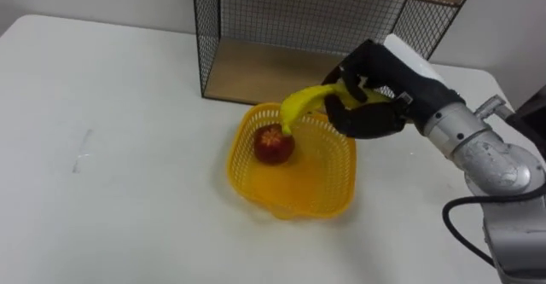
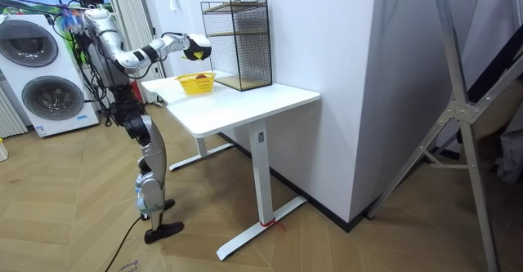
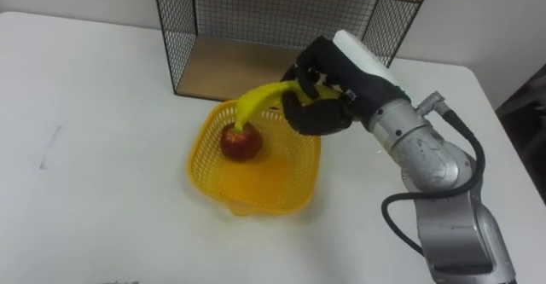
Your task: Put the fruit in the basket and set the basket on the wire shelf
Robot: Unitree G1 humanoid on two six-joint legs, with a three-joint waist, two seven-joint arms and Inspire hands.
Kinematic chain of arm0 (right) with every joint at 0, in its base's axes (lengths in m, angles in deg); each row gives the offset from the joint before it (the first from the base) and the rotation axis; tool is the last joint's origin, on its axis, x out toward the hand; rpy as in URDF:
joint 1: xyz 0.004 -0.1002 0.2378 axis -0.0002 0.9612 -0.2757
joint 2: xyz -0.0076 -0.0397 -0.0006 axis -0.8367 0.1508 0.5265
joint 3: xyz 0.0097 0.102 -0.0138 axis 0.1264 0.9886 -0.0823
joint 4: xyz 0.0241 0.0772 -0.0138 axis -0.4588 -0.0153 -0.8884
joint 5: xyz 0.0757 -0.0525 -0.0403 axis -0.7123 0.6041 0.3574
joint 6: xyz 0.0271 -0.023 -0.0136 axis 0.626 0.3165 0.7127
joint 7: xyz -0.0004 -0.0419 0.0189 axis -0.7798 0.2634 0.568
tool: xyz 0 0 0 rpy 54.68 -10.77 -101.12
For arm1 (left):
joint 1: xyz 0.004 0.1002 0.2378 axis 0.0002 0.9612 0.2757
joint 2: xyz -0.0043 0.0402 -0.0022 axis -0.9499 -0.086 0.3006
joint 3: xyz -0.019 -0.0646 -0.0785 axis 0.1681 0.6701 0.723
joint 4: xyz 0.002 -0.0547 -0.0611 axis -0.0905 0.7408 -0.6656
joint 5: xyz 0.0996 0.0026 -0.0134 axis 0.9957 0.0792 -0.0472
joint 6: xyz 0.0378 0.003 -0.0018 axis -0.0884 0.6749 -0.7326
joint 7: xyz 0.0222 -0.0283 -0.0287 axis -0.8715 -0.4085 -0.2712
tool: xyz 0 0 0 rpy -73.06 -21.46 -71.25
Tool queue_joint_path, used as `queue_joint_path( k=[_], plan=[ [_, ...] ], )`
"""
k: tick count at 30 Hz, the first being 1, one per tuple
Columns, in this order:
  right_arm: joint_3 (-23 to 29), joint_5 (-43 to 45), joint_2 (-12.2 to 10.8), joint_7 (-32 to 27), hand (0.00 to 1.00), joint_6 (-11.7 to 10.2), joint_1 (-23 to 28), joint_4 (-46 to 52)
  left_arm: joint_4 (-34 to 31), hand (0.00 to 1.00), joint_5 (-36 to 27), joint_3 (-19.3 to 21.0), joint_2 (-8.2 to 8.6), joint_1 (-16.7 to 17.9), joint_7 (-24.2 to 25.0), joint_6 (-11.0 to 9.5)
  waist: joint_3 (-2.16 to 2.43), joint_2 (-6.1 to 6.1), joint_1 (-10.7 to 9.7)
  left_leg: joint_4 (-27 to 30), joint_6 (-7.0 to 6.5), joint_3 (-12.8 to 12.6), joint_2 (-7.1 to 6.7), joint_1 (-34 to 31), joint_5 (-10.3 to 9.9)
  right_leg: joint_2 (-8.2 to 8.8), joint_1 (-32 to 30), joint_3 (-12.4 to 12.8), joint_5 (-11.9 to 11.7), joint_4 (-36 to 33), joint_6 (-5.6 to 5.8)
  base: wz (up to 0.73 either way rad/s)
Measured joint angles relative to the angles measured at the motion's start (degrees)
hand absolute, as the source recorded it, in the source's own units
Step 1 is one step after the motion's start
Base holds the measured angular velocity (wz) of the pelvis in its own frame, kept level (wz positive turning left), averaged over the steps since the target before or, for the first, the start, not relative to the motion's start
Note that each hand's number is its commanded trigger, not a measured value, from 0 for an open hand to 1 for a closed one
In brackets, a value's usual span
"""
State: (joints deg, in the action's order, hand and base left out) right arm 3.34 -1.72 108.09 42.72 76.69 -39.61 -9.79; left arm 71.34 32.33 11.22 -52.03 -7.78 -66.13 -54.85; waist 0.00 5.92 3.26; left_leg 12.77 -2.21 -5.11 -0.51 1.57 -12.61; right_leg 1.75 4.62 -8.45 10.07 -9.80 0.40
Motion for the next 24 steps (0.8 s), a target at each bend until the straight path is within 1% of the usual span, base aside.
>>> queue_joint_path(
  k=[4, 12, 16, 24],
  plan=[
    [0.0, 0.0, -0.1, 1.4, 0.0, 0.0, 0.2, 0.3, -0.5, 0.0, 0.0, 0.0, 0.1, -0.3, 0.0, 0.5, -0.06, -0.1, 0.1, 0.0, 0.0, 0.0, 0.0, 0.0, 0.0, -0.01, 0.0, 0.2, 0.0, 0.0, 0.0, 0.0],
    [0.0, 0.2, -0.7, 2.8, 0.0, 0.0, 1.1, 0.4, -0.9, 0.0, 0.0, -0.1, 0.51, -0.8, -0.6, 0.5, 0.03, 0.02, 0.2, 0.0, 0.0, 0.0, 0.0, -0.2, 0.0, -0.01, 0.1, -0.2, 0.0, 0.0, 0.0, 0.0],
    [0.0, 0.2, -0.9, 3.0, 0.0, 0.0, 1.5, 0.4, -0.9, 0.0, 0.0, -0.1, 0.5, -1.0, -1.2, 0.5, -0.01, -0.05, 0.3, 0.1, 0.0, 0.0, -0.01, -0.2, 0.0, -0.01, 0.1, 0.1, 0.0, 0.0, 0.0, 0.0],
    [0.0, 0.1, -0.9, 3.1, 0.0, 0.1, 1.5, 0.4, -0.9, 0.0, 0.0, -0.2, 0.46, -0.6, -1.2, 0.5, 0.01, -0.01, 0.3, 0.1, 0.0, 0.3, -0.03, -0.1, 0.0, -0.02, 0.1, -0.1, 0.0, 0.0, 0.0, 0.01]
  ],
)
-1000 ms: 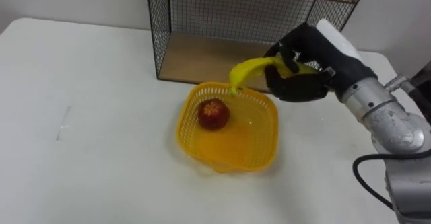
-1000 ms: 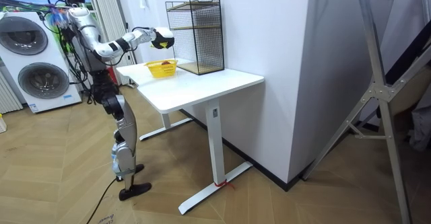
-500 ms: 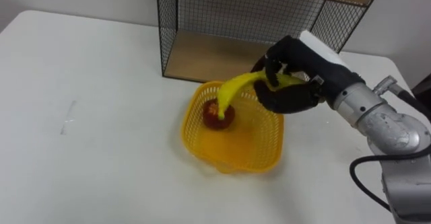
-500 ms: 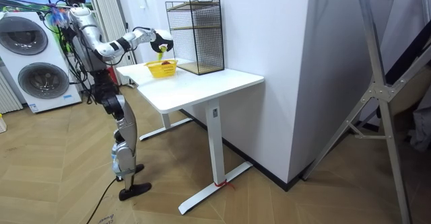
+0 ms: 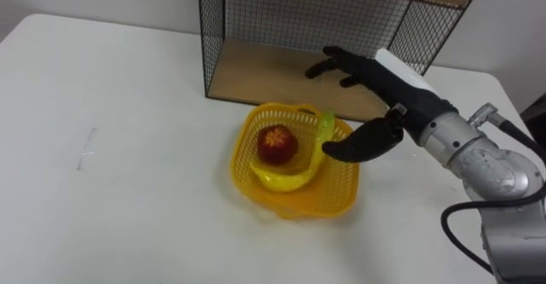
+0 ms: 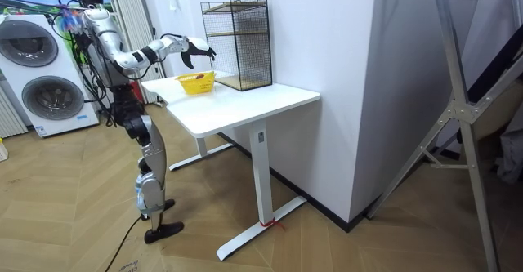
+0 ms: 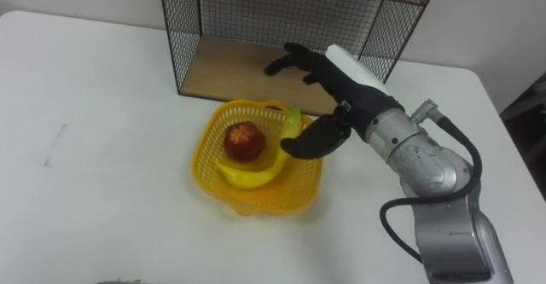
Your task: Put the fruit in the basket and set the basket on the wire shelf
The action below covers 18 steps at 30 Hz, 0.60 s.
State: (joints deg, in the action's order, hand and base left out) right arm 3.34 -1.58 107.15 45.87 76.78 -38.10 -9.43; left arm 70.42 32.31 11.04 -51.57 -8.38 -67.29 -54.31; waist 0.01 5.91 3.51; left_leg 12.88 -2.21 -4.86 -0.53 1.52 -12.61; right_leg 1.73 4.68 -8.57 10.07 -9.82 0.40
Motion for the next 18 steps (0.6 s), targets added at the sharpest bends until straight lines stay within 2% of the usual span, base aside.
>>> queue_joint_path(
  k=[18],
  plan=[
    [0.0, -0.3, -0.1, -0.2, 0.0, 0.6, 1.4, 0.0, 0.6, 0.0, -0.4, 0.1, -0.02, 0.2, 0.1, -0.1, 0.0, 0.04, -0.1, 0.1, 0.0, 0.0, -0.01, 0.2, 0.0, 0.05, 0.2, -0.5, 0.0, 0.0, 0.0, 0.0]
  ],
)
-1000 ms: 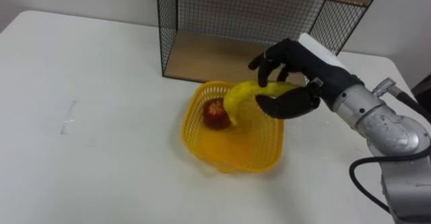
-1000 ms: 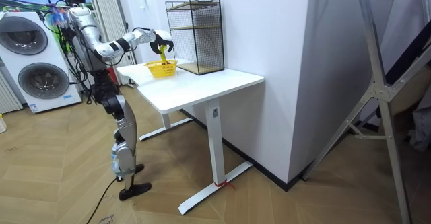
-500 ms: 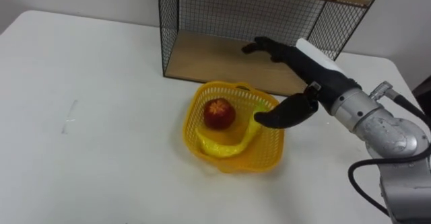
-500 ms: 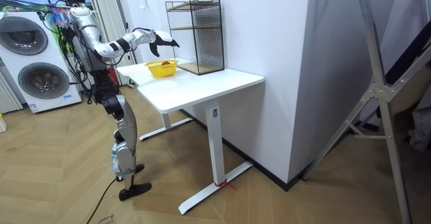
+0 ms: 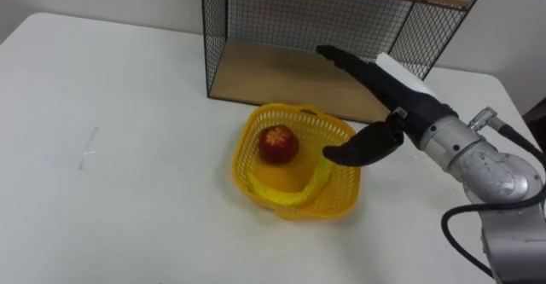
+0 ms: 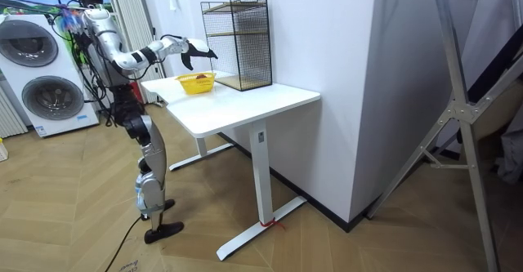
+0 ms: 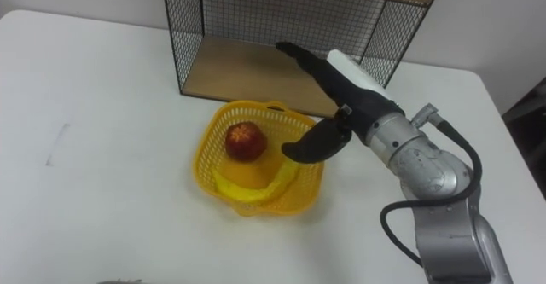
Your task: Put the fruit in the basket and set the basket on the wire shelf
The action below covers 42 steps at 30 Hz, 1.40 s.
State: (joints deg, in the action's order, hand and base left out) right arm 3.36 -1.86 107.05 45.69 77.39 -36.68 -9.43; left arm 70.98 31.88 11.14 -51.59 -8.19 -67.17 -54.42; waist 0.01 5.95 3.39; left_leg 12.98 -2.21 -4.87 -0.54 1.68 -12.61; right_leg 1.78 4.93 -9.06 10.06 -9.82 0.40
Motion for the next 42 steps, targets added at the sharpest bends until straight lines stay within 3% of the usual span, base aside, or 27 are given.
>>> queue_joint_path(
  k=[5, 9, 11, 15, 21, 26, 28, 31, 34, 37, 42],
  plan=[
    [2.9, -2.2, -2.0, -2.1, 0.0, -0.2, 0.8, -0.8, 1.6, 0.0, -2.6, 1.6, 0.14, 0.4, -0.6, -0.8, -0.31, -0.44, 0.0, 0.3, 0.0, -0.2, 0.01, 0.1, 0.0, 0.03, 0.2, 0.7, 0.0, 0.0, 0.0, -0.03],
    [5.8, -9.3, -2.4, -7.9, 0.0, -0.9, 0.8, -1.7, 2.0, 0.0, -7.4, 2.3, 0.18, 1.1, -2.6, -1.2, -0.78, -1.19, -0.4, 0.3, -0.01, -0.1, 0.32, -0.2, 0.0, 0.02, 0.2, 0.3, 0.0, -0.1, 0.01, 0.02],
    [6.3, -14.0, -2.4, -10.8, 0.0, -1.0, 0.8, -1.7, 2.1, 0.0, -10.3, 2.8, 0.22, 2.3, -4.0, -1.3, -0.8, -1.41, -1.2, 0.2, 0.0, 0.3, 0.12, -0.2, 0.0, 0.02, 0.4, 0.2, 0.0, -0.1, 0.01, 0.08],
    [9.3, -19.2, -2.4, -17.0, 0.0, -1.1, 1.4, -1.7, 4.6, 0.0, -19.9, 9.1, 0.7, 4.0, -9.0, -2.4, -0.34, -1.72, -1.7, -0.3, 0.01, 0.3, 0.02, 0.8, 0.0, 0.02, 1.1, -0.3, 0.0, 0.0, 0.01, 0.0],
    [14.2, -26.2, -2.4, -28.7, 0.0, -1.7, 6.2, -1.8, 3.8, 0.0, -32.5, 22.7, 0.67, 5.8, -19.4, -3.4, 0.26, -3.15, -1.4, -0.3, -0.1, 0.4, 0.31, 2.0, -0.1, 0.07, 2.2, 0.3, 0.0, 0.1, 0.01, 0.02],
    [15.5, -26.3, -2.6, -36.5, 0.0, -2.0, 11.0, -3.4, -7.8, 0.0, -34.7, 29.6, 0.82, 7.0, -31.1, -3.4, 0.65, -4.79, -1.6, -0.7, -0.13, 0.6, 0.17, 2.0, 0.0, 0.24, 2.3, -0.1, 0.0, 0.1, 0.04, 0.01],
    [17.3, -26.3, -2.8, -40.0, 0.0, -2.0, 12.3, -4.0, -19.2, 0.0, -33.5, 31.9, 0.92, 7.0, -36.8, -3.5, 0.53, -5.24, -1.5, -0.8, -0.01, 1.0, 0.1, 1.9, 0.3, 0.31, 1.9, -0.2, 0.0, 0.0, 0.08, 0.06],
    [19.5, -24.6, -2.8, -42.6, 0.0, -2.2, 13.1, -4.0, -29.6, 0.0, -28.8, 33.7, 1.02, 6.9, -43.7, -6.0, 0.81, -5.28, -1.3, -1.4, 0.09, 0.9, 0.02, 1.9, 0.7, 0.32, 1.5, 0.2, 0.1, 0.0, 0.08, -0.03],
    [20.1, -24.8, -3.2, -44.8, 0.0, -3.4, 16.8, -4.1, -43.0, 0.0, -24.2, 34.0, 1.84, 7.5, -49.8, -6.5, 0.77, -5.29, -1.2, -1.3, 0.15, 0.6, -0.12, 1.8, 0.7, 0.16, 1.5, 0.6, 0.1, 0.3, 0.03, -0.04],
    [20.1, -24.9, -4.5, -45.4, 0.0, -3.6, 18.4, -5.0, -51.4, 0.0, -19.9, 34.0, 2.06, 7.3, -53.7, -7.3, 0.96, -5.22, -1.2, -1.3, 0.13, 0.5, -0.18, 1.5, 0.7, 0.17, 1.0, 0.9, 0.1, 0.2, 0.03, -0.05],
    [20.0, -24.6, -5.1, -46.9, 0.0, -4.1, 19.2, -5.5, -62.5, 0.0, -9.7, 33.7, 2.08, 6.9, -55.7, -7.4, 0.91, -5.59, -1.0, -1.3, 0.1, 0.7, -0.16, 2.0, 0.7, 0.09, 1.0, 1.0, 0.1, 0.1, 0.04, 0.01]
  ],
)
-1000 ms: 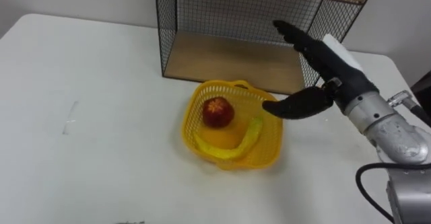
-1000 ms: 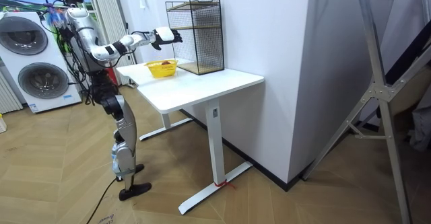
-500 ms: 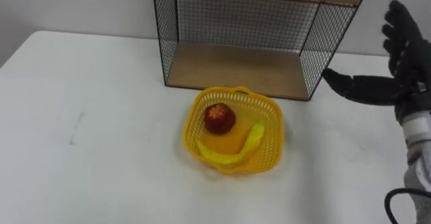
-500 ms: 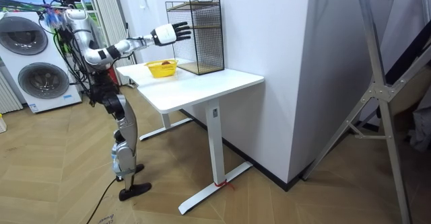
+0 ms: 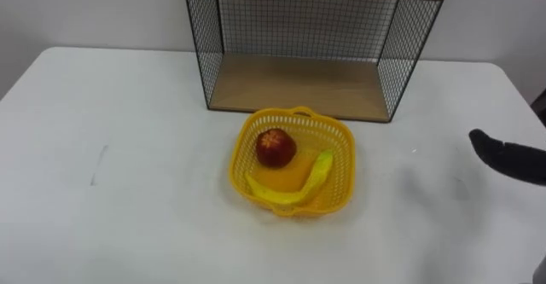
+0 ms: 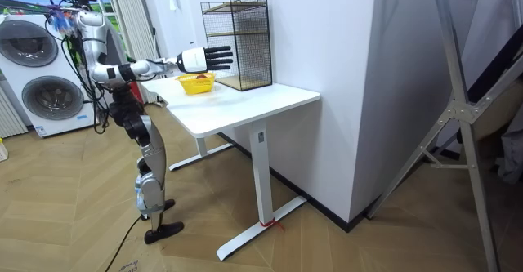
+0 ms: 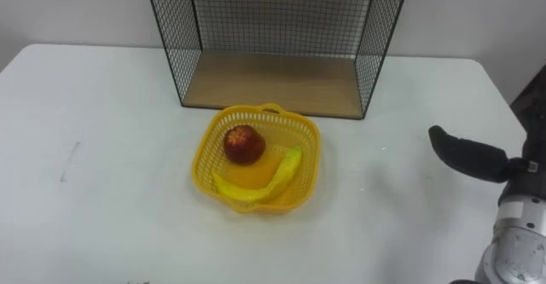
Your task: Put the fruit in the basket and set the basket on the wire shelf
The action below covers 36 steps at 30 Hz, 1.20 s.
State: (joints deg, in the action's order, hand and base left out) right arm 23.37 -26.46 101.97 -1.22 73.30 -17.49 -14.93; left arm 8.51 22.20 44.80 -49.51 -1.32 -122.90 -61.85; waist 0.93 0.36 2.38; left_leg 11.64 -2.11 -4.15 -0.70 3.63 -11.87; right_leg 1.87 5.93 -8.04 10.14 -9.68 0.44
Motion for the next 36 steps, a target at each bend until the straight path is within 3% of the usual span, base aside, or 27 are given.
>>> queue_joint_path(
  k=[5, 9, 15, 17, 19, 22, 26, 30, 36],
  plan=[
    [0.0, -1.0, -0.9, 1.2, 0.0, -2.1, 0.0, -0.4, -5.2, 0.0, 1.6, -2.4, 0.12, -0.7, 2.3, -1.1, -0.52, -0.89, -0.4, -0.3, 0.02, 0.1, -0.02, -0.1, 0.0, -0.01, 0.4, -0.7, 0.0, 0.0, 0.0, 0.0],
    [-2.4, -5.4, -1.7, 3.4, 0.0, -3.2, 0.0, -1.9, -8.2, 0.0, 0.7, -10.4, 0.5, -0.8, 8.3, -1.6, -0.64, -0.83, -0.4, -0.3, 0.03, 0.1, -0.06, 0.1, 0.0, -0.02, 0.5, -0.7, 0.0, 0.0, 0.0, 0.0],
    [-7.5, -7.4, -6.0, 8.1, 0.0, -5.7, -0.1, -4.1, -8.5, 0.0, -6.3, -22.2, 1.02, -1.0, 20.7, -2.8, -1.09, -0.24, -1.0, -0.3, 0.02, -0.4, -0.01, 0.0, 0.0, -0.05, 0.4, -0.1, 0.0, 0.0, -0.02, -0.04],
    [-9.0, -8.4, -6.2, 9.2, 0.0, -5.8, -0.1, -5.8, -7.8, 0.0, -8.3, -26.4, 1.03, -1.0, 24.6, -3.1, -1.1, -0.05, -1.0, -0.3, 0.01, -0.4, 0.03, 0.0, 0.0, 0.01, 0.3, -0.1, 0.0, -0.1, -0.01, 0.0],
    [-11.9, -10.0, -6.4, 9.8, 0.0, -6.2, -0.2, -6.5, -6.6, 0.0, -14.3, -31.1, 0.98, -1.3, 29.4, -3.4, -1.13, -0.11, -1.5, -0.2, -0.01, -0.5, -0.03, 0.0, 0.0, 0.02, 0.0, 0.1, 0.0, -0.1, 0.0, 0.0],
    [-14.7, -12.9, -6.5, 12.1, 0.0, -6.8, -1.6, -8.8, -4.1, 0.0, -21.1, -35.3, 0.98, -1.5, 36.8, -3.6, -1.15, -0.15, -2.2, -0.1, 0.0, -0.8, -0.01, -0.3, 0.0, -0.05, -0.3, 0.2, 0.0, -0.1, 0.0, -0.03],
    [-15.9, -17.0, -6.7, 13.9, 0.0, -7.4, -1.9, -8.8, -3.7, 0.0, -28.1, -38.0, 0.99, -1.7, 43.5, -3.6, -1.29, -0.23, -2.2, 0.0, 0.0, -0.9, -0.01, -1.2, 0.0, -0.05, -1.1, 0.3, 0.0, -0.1, -0.03, 0.0],
    [-19.5, -20.6, -7.3, 16.1, 0.0, -10.6, -3.2, -11.5, 0.4, 0.0, -35.3, -40.0, 1.0, -3.3, 48.8, -4.8, -1.54, -0.05, -2.2, 0.0, 0.01, -1.0, 0.0, -0.9, 0.0, -0.09, -0.8, 0.6, 0.0, 0.0, -0.03, 0.0],
    [-21.9, -20.6, -7.3, 19.0, 0.0, -10.7, -3.9, -15.9, 3.1, 0.0, -37.5, -40.3, 0.98, -3.8, 53.2, -4.9, -1.82, 0.38, -2.2, 0.1, 0.0, -1.2, -0.02, -1.3, 0.0, -0.05, -1.1, 0.3, 0.0, -0.1, -0.03, 0.0]
  ],
)
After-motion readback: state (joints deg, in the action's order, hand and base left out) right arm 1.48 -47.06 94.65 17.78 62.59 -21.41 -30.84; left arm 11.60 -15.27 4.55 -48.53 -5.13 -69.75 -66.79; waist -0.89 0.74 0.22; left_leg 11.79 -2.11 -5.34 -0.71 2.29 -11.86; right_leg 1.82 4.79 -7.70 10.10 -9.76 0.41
